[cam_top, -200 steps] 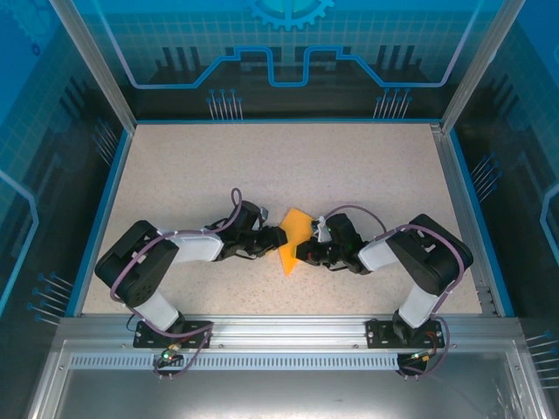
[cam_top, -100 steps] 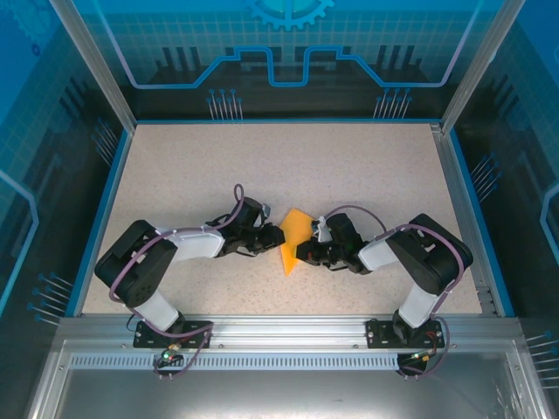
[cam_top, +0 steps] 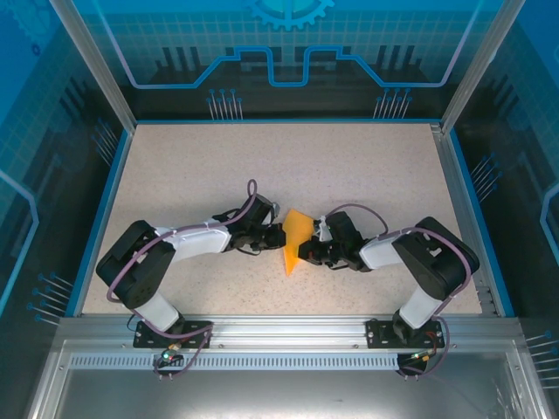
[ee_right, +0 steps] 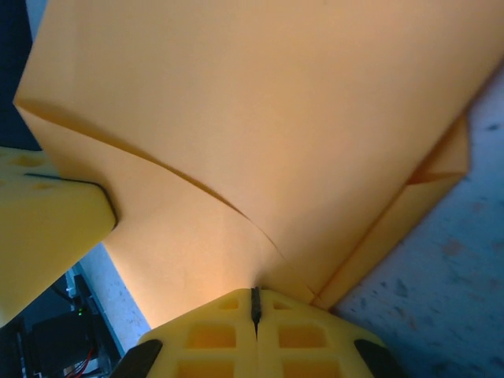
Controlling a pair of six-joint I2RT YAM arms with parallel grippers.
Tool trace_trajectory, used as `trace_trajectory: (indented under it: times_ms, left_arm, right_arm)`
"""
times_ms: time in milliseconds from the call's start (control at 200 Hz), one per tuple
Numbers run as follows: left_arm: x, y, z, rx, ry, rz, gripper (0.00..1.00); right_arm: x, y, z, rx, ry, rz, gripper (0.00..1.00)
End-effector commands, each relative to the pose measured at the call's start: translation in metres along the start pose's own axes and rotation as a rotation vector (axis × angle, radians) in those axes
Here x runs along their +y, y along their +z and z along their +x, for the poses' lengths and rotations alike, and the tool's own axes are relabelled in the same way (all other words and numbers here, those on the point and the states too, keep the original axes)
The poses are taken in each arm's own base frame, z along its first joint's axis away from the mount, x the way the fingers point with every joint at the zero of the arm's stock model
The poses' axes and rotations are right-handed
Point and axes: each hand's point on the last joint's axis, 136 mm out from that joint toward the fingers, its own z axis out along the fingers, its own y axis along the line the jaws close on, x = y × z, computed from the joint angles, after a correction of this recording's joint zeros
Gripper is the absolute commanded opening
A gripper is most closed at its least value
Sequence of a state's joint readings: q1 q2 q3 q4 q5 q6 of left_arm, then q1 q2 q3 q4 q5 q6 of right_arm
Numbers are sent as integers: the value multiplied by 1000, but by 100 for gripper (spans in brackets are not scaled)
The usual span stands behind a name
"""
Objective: Fold a paper plane with a square sheet of paper (pick it up from the middle)
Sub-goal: Fold the wing for the fifth time at the center of the table.
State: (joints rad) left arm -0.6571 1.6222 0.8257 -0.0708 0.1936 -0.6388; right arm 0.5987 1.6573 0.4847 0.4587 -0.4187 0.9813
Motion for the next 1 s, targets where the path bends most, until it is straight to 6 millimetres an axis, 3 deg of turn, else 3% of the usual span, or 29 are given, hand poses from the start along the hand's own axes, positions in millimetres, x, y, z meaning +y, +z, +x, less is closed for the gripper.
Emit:
trace_trajectory:
  times_ms: [0, 540, 990]
  left_arm:
    - [5, -1, 3, 16, 83, -70, 7]
    - [-1, 9, 9, 58, 232, -176, 7]
    - [-24, 15, 5, 64, 225, -130, 8]
  right_arm:
    - [-17, -9, -5, -20, 18, 89, 0]
    - [-14, -6, -12, -18, 8, 99, 0]
    - [-20, -1, -8, -8, 23, 92, 0]
